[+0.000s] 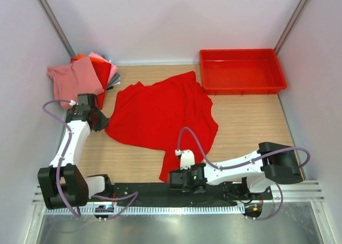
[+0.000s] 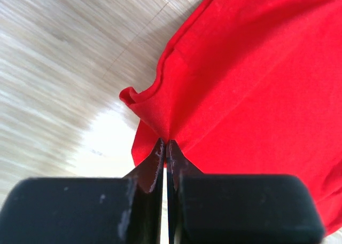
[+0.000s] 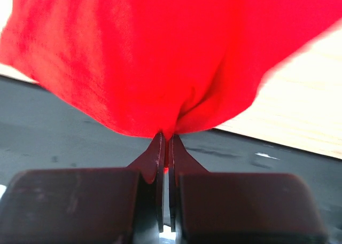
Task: Fold and stack the t-shirts
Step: Flatten the tshirt out
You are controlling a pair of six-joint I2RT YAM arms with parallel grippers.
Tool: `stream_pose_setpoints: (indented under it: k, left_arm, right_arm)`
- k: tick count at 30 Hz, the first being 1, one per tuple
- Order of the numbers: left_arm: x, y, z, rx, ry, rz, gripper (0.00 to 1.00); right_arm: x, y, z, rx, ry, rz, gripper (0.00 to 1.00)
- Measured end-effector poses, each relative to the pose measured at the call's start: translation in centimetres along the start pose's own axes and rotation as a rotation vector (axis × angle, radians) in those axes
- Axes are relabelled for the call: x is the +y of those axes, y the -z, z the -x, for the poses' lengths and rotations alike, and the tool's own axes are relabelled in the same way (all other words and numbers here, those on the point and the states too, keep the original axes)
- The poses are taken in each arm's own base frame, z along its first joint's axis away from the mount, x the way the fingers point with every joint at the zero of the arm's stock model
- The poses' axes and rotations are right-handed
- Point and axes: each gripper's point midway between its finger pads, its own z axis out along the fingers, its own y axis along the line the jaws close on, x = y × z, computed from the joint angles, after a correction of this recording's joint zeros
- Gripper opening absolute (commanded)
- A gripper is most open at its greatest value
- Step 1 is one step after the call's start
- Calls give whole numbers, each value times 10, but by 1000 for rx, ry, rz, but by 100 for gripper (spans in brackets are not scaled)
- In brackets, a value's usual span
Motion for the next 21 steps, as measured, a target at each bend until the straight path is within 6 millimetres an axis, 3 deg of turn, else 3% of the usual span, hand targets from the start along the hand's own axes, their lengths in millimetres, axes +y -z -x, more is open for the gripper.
stream_pose_setpoints:
  k: [4,7,11,14,17,21]
  left_arm:
    - [-2,21,-2,-10,-45,-19,0]
    - [-13,53,8,-63,-92,-77,0]
    - [-37,112,29,-176,-148,-217,0]
    - [-51,163,42,-272,-194,-322,0]
    - [-60,212,53,-367,-230,-408,0]
    - [-71,285,65,-522,-283,-534,0]
  right_arm:
    - [-17,24,27,-96,18,-52,1]
    - [-15,74,76,-246,6,-9,1]
    - [-4,192,164,-518,-57,171,1]
    - [-20,283,215,-704,-87,297,1]
    - [-45,351,244,-837,-75,391,1]
    - [-80,424,265,-981,-26,496,1]
